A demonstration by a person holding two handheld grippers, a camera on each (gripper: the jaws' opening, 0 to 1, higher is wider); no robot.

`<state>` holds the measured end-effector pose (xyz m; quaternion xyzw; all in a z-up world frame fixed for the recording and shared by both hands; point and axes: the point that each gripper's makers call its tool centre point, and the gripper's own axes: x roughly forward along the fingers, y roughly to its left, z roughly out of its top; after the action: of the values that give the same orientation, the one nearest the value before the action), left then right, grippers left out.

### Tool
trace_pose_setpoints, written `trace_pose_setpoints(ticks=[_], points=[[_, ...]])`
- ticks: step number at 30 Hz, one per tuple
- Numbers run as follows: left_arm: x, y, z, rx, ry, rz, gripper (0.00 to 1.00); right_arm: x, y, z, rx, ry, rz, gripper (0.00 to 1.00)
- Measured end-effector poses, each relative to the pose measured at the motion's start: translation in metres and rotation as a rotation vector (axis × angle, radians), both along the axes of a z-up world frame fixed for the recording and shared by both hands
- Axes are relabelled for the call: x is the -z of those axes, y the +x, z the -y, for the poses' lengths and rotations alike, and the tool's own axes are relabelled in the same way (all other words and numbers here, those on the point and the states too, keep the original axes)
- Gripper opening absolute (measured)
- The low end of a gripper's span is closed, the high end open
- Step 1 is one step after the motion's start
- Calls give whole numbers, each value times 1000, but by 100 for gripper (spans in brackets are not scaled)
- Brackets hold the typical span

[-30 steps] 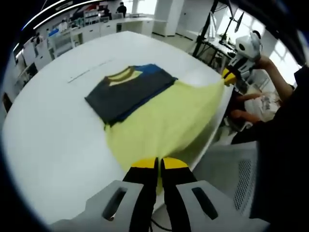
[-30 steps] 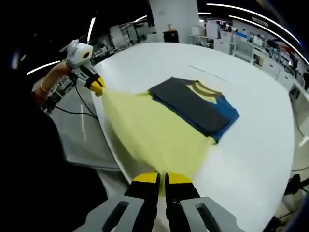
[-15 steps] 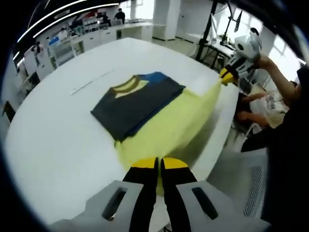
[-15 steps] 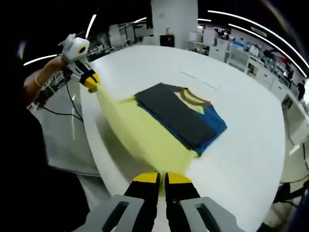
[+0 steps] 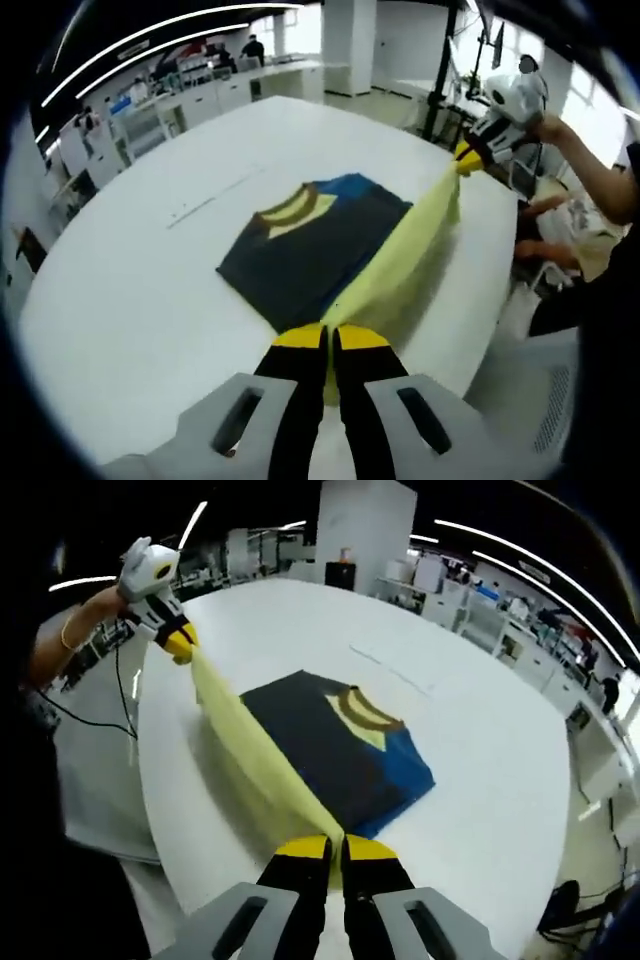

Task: Fold the garment on the visible template until the final outline fits inside the template.

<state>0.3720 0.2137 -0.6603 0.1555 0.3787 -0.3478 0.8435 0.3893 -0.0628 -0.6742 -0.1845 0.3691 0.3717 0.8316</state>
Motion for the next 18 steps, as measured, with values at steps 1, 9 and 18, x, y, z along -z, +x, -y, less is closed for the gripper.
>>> trace_pose_setpoints(ticks=[1, 9, 18], points=[[-1, 5, 0, -15, -12, 4, 0, -1, 5, 1, 0, -5, 5, 0], [-7, 31, 0, -19, 7, 69, 0, -6, 36, 0, 43, 21, 33, 0], [-22, 58, 3, -32, 8, 136, 0, -15, 66, 0, 56, -55, 126, 0]])
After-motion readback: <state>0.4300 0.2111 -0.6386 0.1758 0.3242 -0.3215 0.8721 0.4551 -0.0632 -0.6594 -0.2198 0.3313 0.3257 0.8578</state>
